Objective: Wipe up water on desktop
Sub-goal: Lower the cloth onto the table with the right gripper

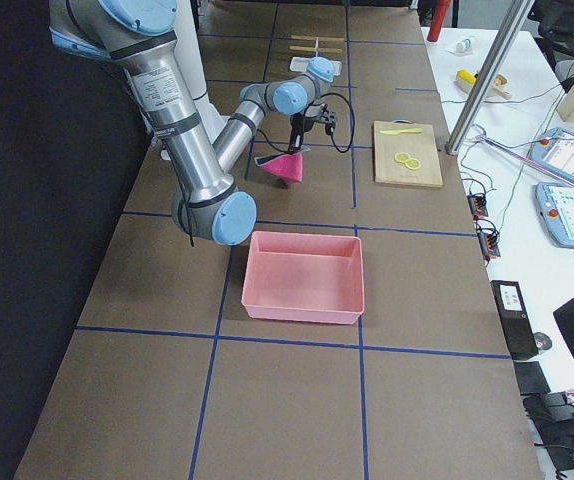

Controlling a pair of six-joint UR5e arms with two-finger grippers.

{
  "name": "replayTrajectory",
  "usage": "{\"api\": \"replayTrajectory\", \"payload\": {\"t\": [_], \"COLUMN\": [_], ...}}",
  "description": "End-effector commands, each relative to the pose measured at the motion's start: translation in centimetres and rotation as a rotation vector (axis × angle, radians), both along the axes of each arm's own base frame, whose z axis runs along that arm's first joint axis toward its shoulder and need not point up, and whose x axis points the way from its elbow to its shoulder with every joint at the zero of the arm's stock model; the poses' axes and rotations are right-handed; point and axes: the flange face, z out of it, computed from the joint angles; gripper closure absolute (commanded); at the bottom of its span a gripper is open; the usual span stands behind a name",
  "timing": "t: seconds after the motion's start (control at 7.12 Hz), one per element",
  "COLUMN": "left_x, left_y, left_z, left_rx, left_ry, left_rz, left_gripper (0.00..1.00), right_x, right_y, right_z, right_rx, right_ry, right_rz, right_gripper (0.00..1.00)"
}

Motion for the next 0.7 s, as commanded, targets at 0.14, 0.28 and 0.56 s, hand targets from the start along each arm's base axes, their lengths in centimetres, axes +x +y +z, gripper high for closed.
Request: {"api": "replayTrajectory", "payload": {"t": [0.14,0.28,0.56], "left_x": [0.2,0.2,0.2], "left_y": [0.0,0.0,-0.1], "left_z": [0.5,0.4,0.7], "left_rx": [-0.01,-0.009,-0.014], "left_ry": [-0.004,-0.004,-0.005], "left_rz": [0.003,0.004,0.005], "left_gripper": [0.0,0.0,0.0], "right_x": [-0.4,0.9,3.8], "right_y": [-5.7,-7.3,-10.9], "right_z": [5.7,6.9,9.0], "right_rx": [0.004,0.006,0.012], "right_ry": [-0.012,0.013,0.072], "right_rz": [0.097,0.133,0.216], "right_gripper": [1.0,1.0,1.0]}}
